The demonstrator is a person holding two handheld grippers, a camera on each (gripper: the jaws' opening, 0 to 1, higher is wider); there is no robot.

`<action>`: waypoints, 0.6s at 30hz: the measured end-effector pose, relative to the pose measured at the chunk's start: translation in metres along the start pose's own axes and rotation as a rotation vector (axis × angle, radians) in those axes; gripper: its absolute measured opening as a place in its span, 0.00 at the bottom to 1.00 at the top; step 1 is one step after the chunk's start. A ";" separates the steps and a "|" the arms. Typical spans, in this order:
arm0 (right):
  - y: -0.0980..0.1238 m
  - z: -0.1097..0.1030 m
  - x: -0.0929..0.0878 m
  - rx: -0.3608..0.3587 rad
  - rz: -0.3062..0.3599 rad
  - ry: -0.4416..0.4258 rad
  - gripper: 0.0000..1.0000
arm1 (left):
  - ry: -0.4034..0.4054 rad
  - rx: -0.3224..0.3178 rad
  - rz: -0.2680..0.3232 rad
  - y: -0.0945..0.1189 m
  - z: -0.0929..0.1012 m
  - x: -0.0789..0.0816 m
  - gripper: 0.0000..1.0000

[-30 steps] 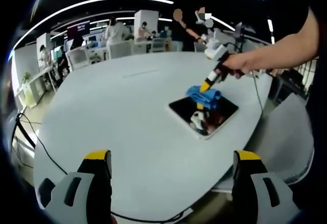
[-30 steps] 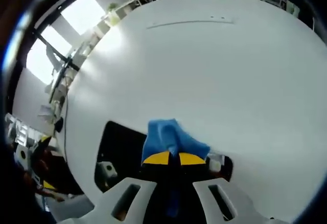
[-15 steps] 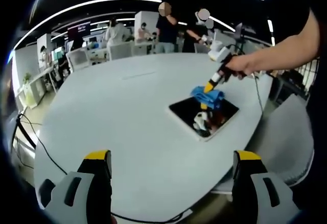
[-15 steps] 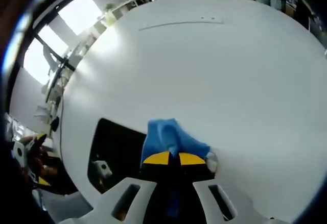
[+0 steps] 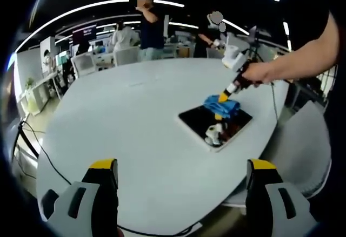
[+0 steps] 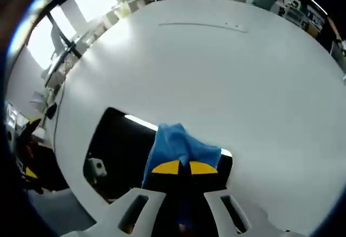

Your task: Wipe the mirror surface with the cleaning cloth until all visible marks leave the cleaned area.

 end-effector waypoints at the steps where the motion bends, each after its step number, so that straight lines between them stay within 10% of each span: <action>1: 0.001 -0.001 -0.002 0.001 0.003 -0.003 0.00 | 0.000 0.000 0.001 0.000 0.000 0.000 0.99; 18: 0.025 -0.019 -0.037 0.010 0.040 -0.014 0.00 | -0.012 -0.022 0.017 -0.004 0.011 0.006 0.99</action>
Point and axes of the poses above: the point that each gripper's makers call its tool centre point, and the gripper's own axes: y roughly backward along the fingers, z roughly to its right, x roughly out of its top, the point moved 3 cm from there along y, roughly backward along the fingers, and after that the axes turned 11 degrees about z, right-handed, at the moved point
